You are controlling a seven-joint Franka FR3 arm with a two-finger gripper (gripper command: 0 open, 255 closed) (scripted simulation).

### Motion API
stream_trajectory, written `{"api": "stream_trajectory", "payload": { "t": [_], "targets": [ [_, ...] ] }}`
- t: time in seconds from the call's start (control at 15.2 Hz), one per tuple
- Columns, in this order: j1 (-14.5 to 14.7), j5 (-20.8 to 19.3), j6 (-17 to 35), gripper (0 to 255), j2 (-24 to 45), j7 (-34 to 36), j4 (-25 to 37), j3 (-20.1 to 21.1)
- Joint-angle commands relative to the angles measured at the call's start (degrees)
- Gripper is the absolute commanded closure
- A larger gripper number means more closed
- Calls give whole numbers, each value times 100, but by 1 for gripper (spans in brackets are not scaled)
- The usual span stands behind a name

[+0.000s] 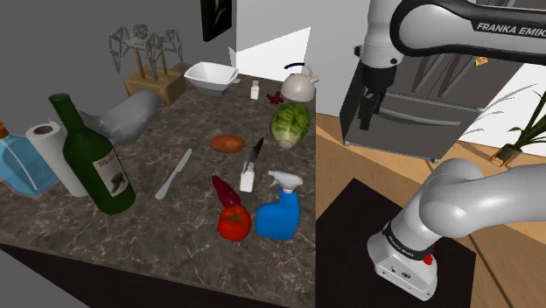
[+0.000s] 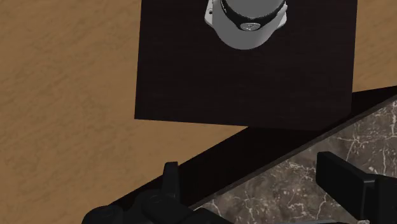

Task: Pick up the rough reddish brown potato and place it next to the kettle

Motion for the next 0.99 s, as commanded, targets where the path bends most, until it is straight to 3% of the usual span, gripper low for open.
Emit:
{"api": "stream_trajectory", "payload": {
  "t": [0.0, 0.92],
  "targets": [
    [0, 0, 0, 0, 0, 0, 0, 0],
    [445, 194, 2814, 0, 2203, -421, 216, 69]
  ]
}}
